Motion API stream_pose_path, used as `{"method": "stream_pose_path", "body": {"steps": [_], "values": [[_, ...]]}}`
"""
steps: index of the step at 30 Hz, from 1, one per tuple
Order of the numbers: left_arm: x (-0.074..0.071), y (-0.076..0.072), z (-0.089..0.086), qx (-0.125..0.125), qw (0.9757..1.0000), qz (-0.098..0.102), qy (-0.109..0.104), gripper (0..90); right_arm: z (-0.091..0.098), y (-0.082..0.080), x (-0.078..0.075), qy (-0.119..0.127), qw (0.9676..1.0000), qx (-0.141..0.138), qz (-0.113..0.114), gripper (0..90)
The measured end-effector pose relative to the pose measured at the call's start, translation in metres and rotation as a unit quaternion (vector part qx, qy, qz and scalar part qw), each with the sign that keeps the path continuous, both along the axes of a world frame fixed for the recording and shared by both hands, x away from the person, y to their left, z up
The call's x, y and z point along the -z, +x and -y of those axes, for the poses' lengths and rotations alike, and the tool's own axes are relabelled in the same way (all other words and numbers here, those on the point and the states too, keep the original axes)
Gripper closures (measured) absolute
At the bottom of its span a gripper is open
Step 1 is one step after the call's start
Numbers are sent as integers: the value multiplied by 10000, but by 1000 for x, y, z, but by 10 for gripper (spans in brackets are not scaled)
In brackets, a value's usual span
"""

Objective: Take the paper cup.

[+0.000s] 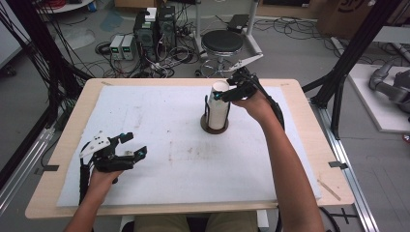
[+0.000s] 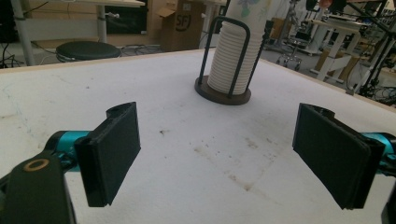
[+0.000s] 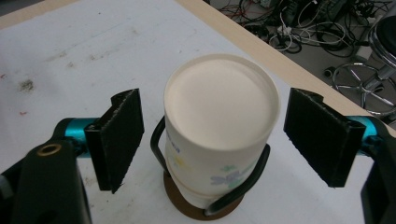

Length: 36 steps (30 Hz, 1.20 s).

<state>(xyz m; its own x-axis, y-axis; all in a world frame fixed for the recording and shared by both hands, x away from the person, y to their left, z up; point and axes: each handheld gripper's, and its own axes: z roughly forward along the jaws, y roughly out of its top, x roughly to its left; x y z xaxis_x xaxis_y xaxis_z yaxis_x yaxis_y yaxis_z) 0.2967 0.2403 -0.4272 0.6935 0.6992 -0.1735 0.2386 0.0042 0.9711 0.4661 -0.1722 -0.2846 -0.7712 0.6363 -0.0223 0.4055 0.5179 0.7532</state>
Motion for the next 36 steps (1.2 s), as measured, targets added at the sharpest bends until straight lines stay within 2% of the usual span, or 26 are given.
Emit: {"method": "stream_pose_path", "body": {"steps": [8,13,17,21,22,26,31,36], "values": [[1,0,-2,-5,10000,1,-10,150,-4,9,5,-130,9998,6,-161,313],[1,0,-2,-14,10000,-30,-24,150,-4,9,4,-125,9999,-20,-107,336],[1,0,-1,-5,10000,-21,-6,151,-5,8,-1,-93,9999,-54,51,351],[1,0,-1,-20,10000,-32,-54,151,-7,8,-6,-213,9997,-103,84,364],[1,0,-1,-17,10000,-34,-54,151,-7,7,-8,-180,9998,-96,53,366],[1,1,-1,-6,10000,-22,-53,151,-4,5,-19,14,9997,-96,220,376],[1,0,-1,11,10000,-35,-54,151,1,0,-34,116,9993,-59,347,378],[1,0,0,47,9999,-17,-97,151,10,-9,-49,334,9981,-34,508,379]]}}
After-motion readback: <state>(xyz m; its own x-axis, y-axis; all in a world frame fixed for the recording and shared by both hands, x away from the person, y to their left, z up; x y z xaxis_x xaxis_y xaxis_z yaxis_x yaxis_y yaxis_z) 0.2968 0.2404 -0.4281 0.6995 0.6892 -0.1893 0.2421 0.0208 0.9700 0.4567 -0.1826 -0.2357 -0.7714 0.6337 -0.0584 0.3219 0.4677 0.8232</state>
